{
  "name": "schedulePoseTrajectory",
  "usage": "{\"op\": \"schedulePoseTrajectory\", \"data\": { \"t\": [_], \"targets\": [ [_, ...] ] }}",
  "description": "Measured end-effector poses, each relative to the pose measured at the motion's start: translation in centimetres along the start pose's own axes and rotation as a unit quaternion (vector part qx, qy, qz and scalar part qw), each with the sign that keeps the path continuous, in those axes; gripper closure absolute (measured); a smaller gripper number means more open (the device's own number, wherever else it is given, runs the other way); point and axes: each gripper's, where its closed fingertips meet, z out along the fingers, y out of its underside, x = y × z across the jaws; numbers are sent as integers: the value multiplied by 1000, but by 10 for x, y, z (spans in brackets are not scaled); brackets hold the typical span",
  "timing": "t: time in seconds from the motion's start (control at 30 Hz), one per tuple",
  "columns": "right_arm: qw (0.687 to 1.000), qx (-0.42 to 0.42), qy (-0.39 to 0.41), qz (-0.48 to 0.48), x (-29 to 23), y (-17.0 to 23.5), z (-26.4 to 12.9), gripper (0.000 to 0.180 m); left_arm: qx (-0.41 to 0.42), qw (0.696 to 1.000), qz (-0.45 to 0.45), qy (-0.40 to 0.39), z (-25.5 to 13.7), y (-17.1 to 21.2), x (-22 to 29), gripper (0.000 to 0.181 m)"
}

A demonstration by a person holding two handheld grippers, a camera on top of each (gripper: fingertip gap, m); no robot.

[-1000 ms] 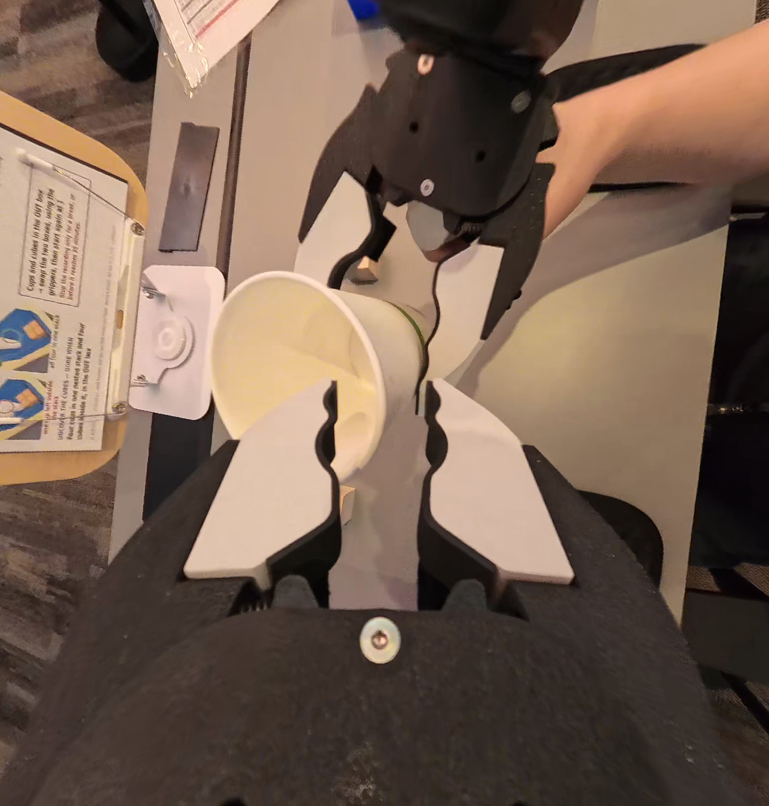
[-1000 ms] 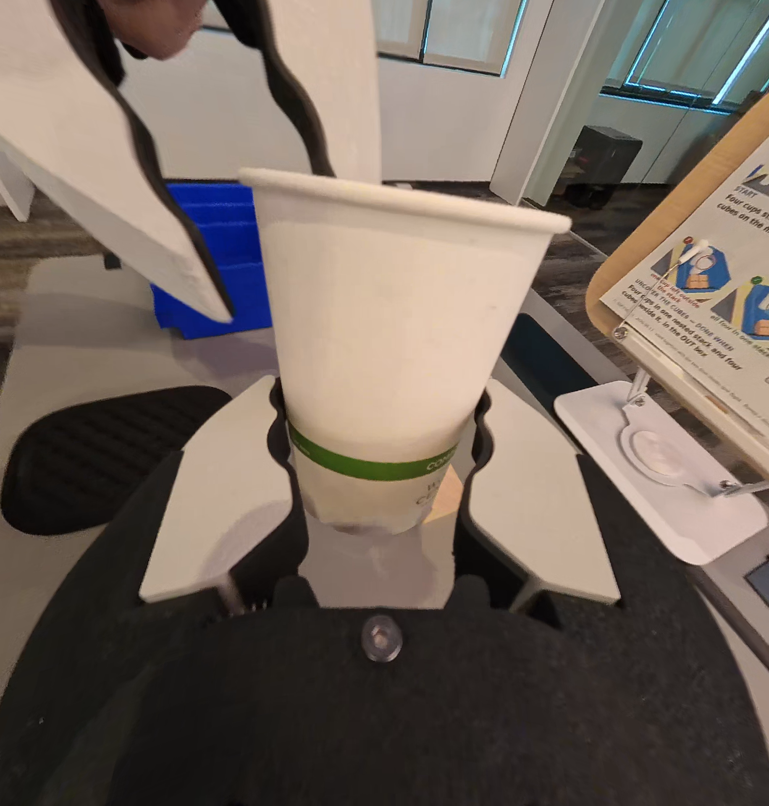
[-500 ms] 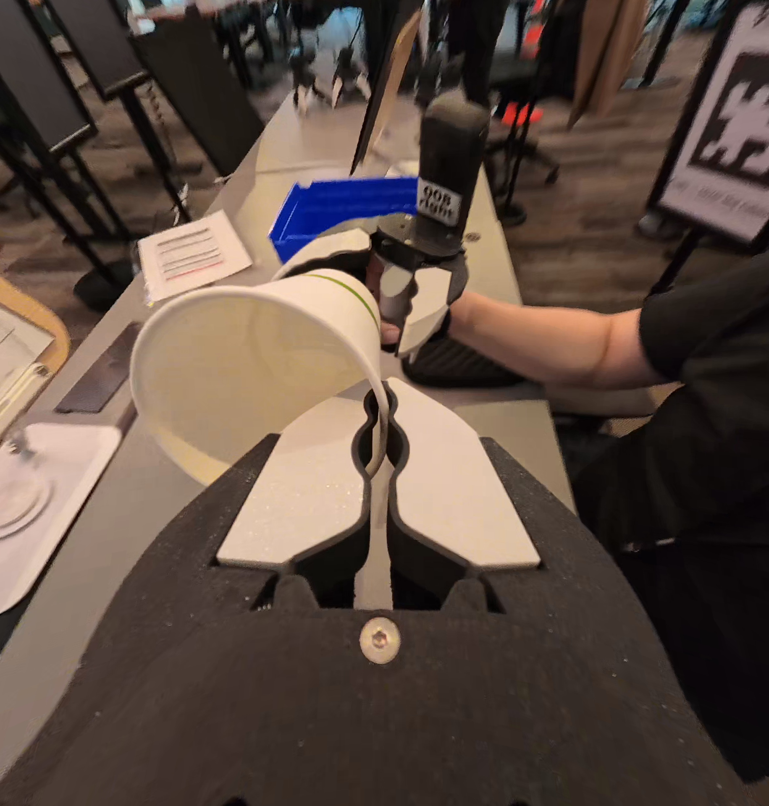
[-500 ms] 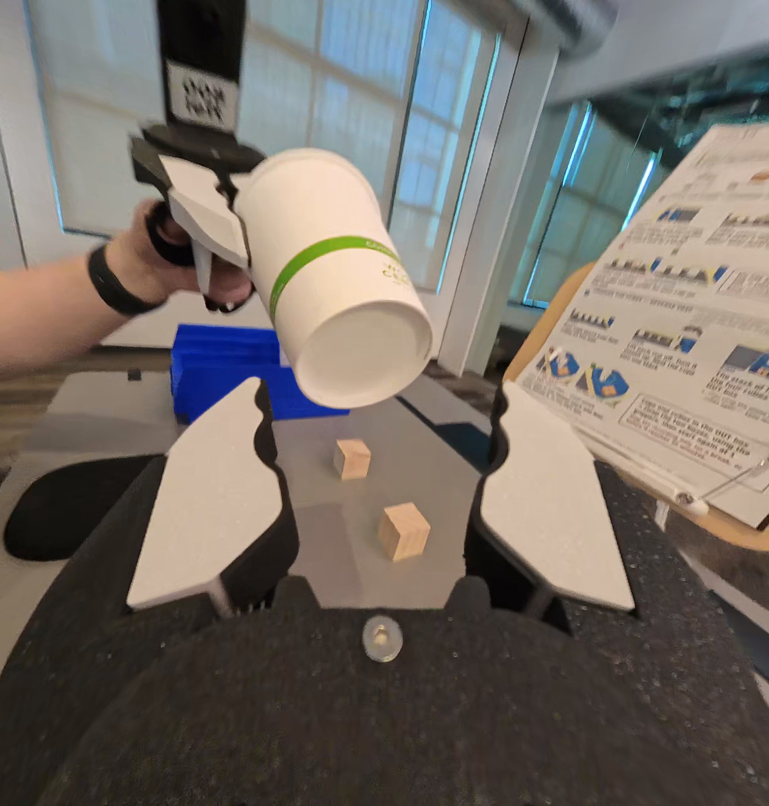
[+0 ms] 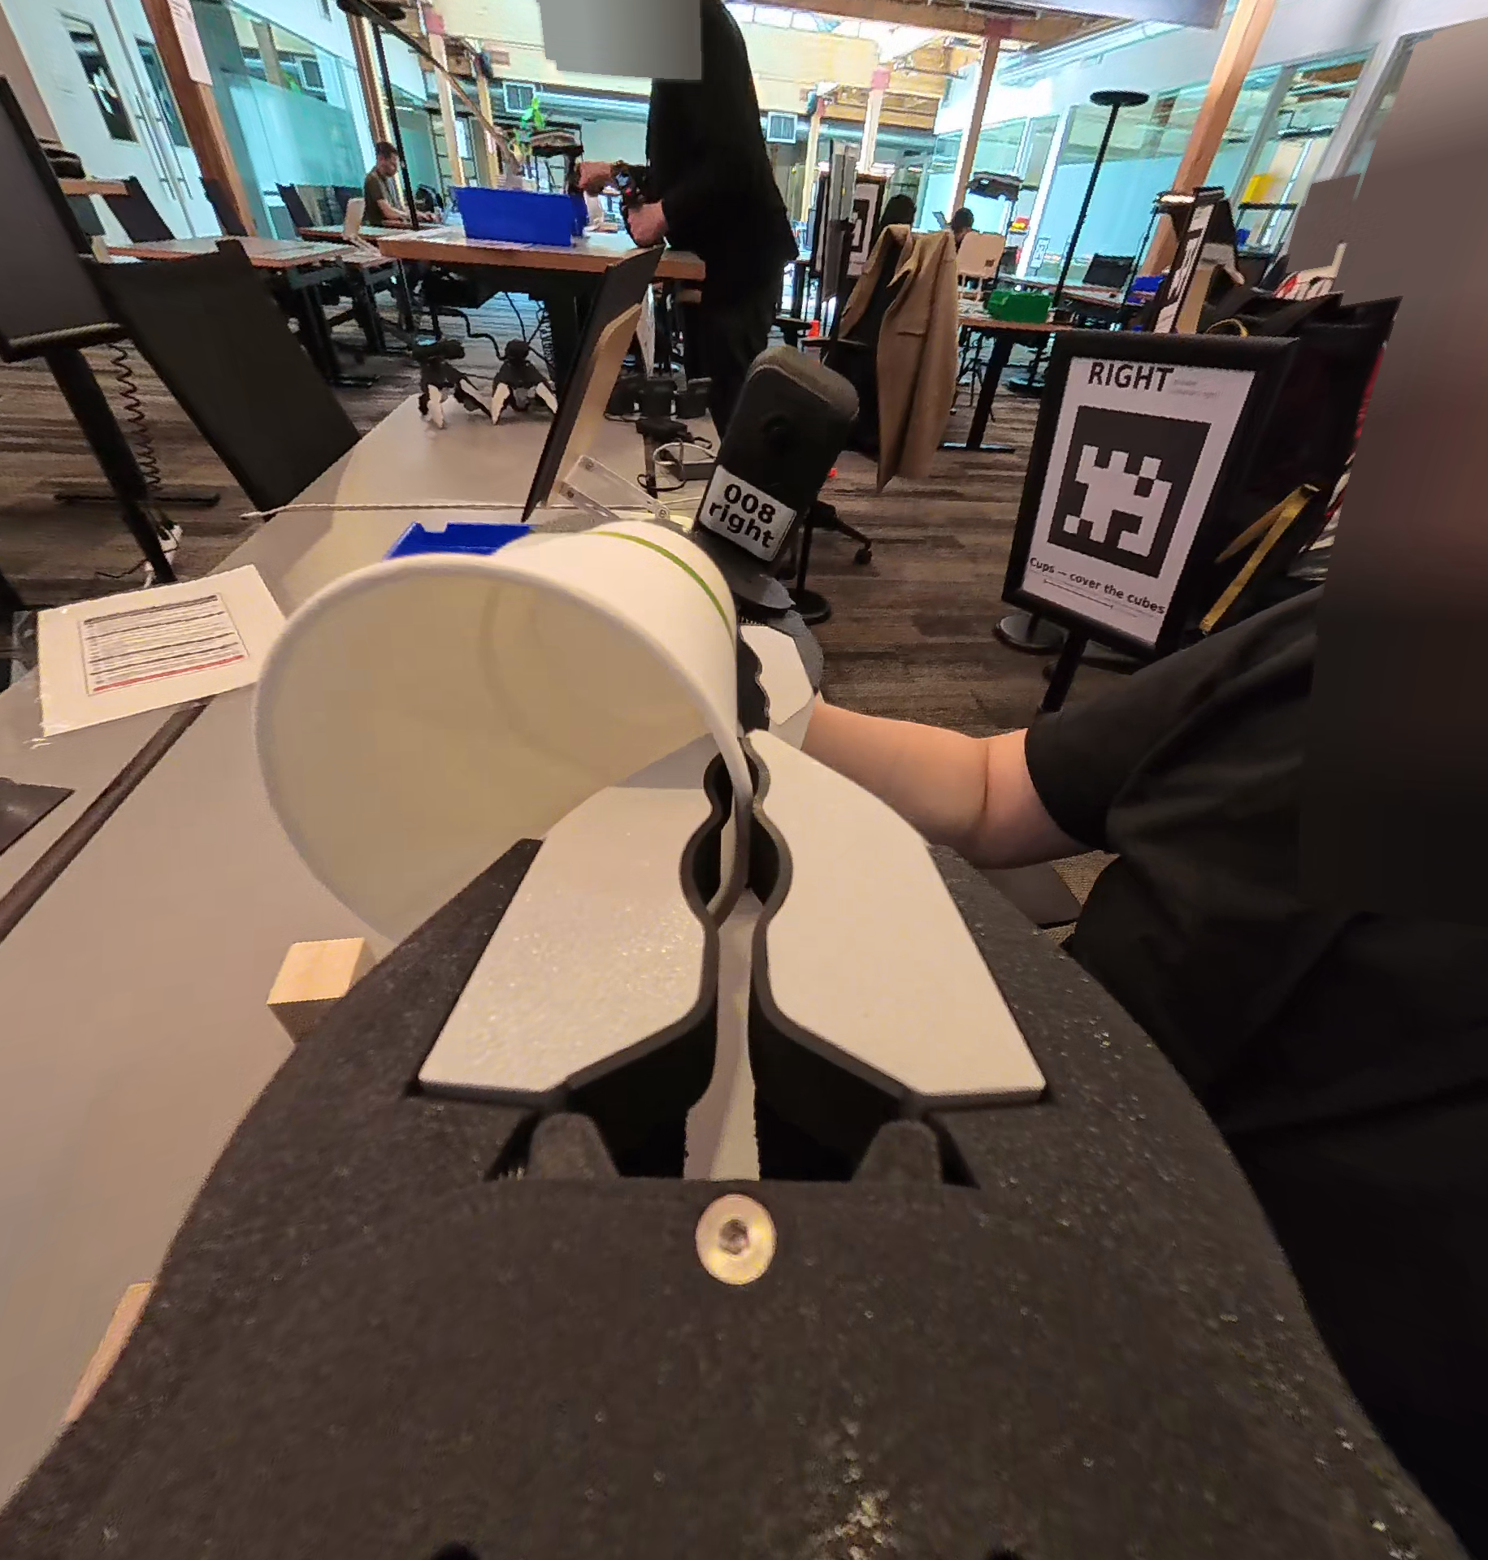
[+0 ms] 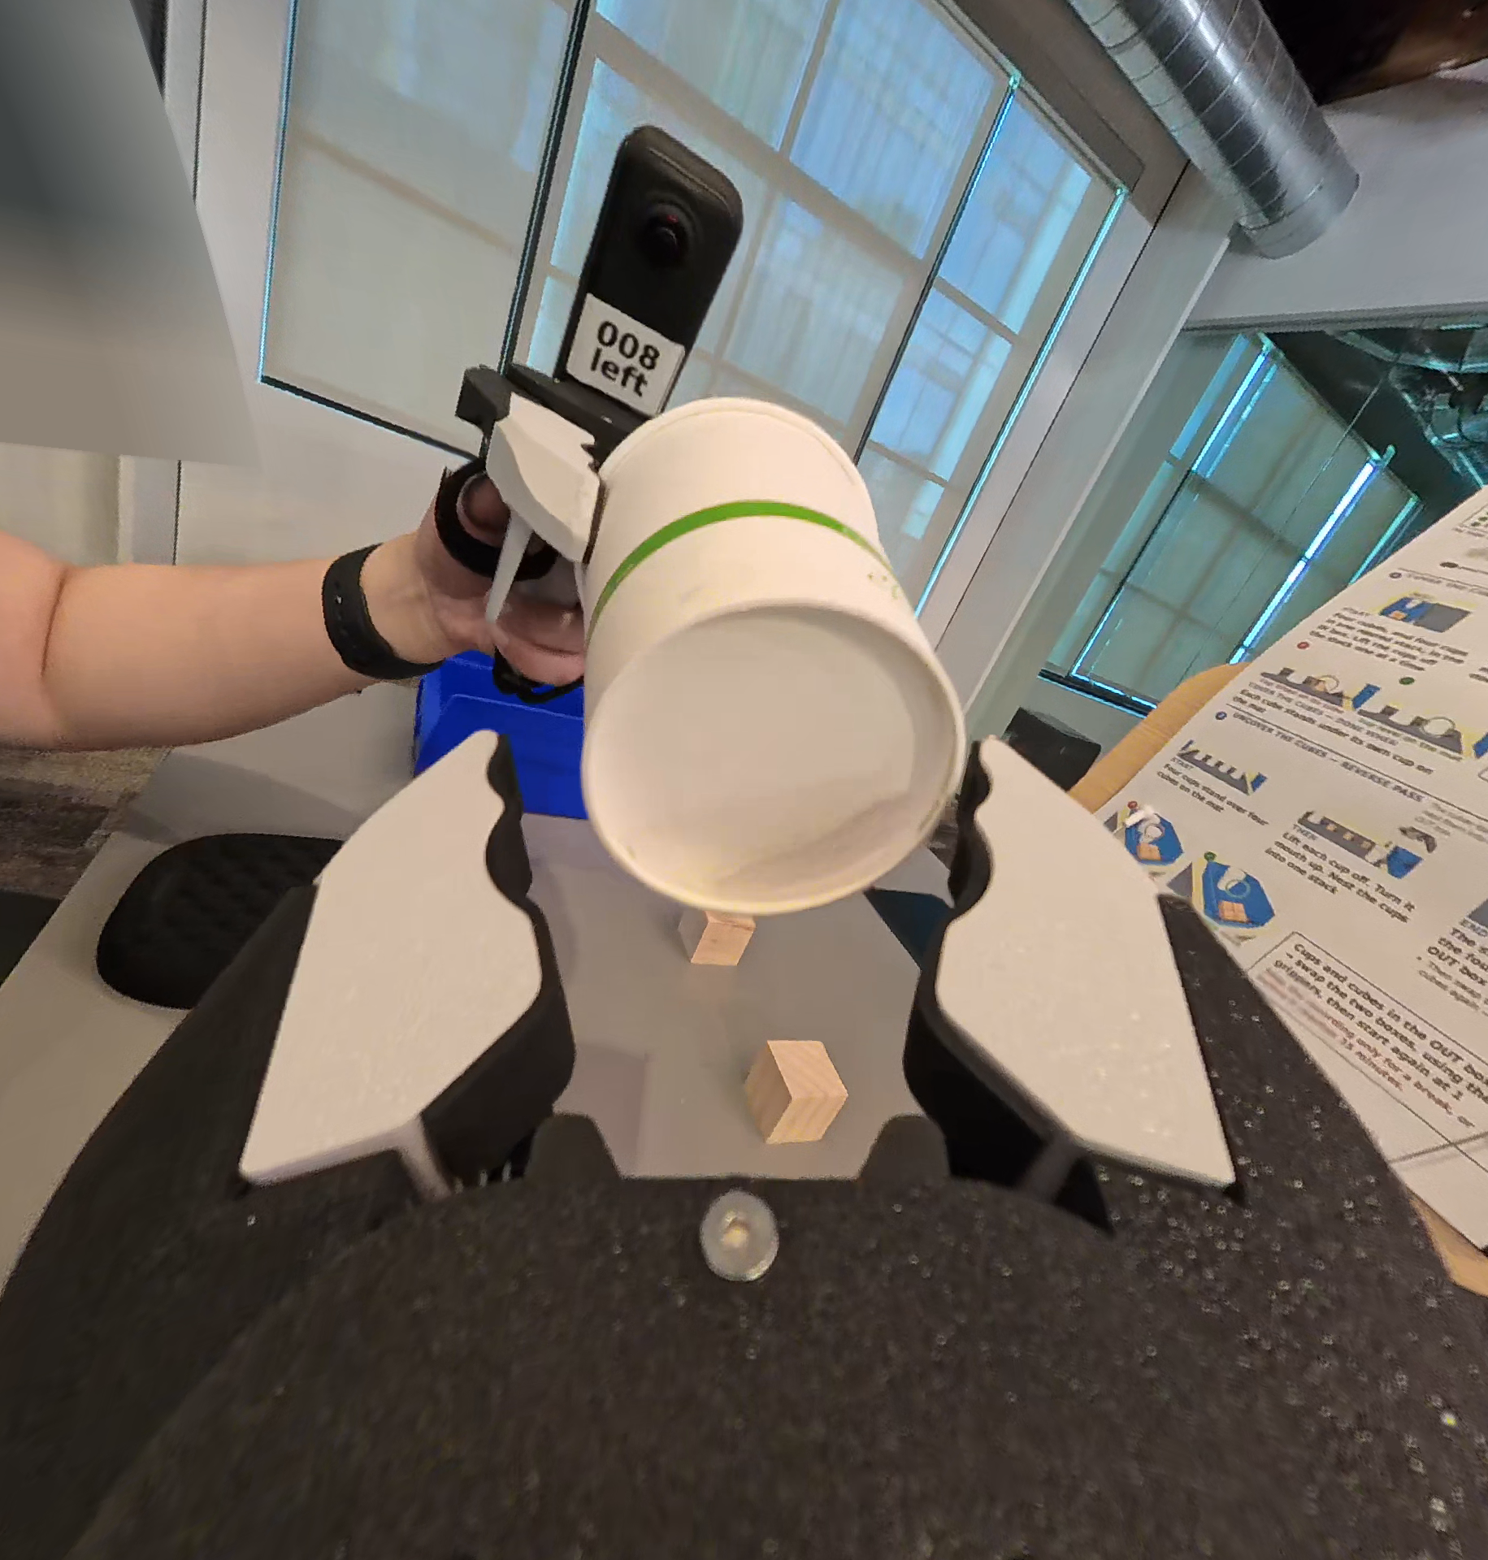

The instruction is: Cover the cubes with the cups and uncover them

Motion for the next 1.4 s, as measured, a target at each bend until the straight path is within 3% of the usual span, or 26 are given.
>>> {"op": "schedulePoseTrajectory", "data": {
  "t": [0.23, 1.4],
  "targets": [
    [999, 34, 17, -24, 1, -10, -4, 99, -2, 1000, -2, 7, 5, 5, 3, 181],
    [1000, 5, 2, -27, -8, -6, -8, 103, 7, 1000, -1, 8, 6, 12, 8, 181]
  ]
}}
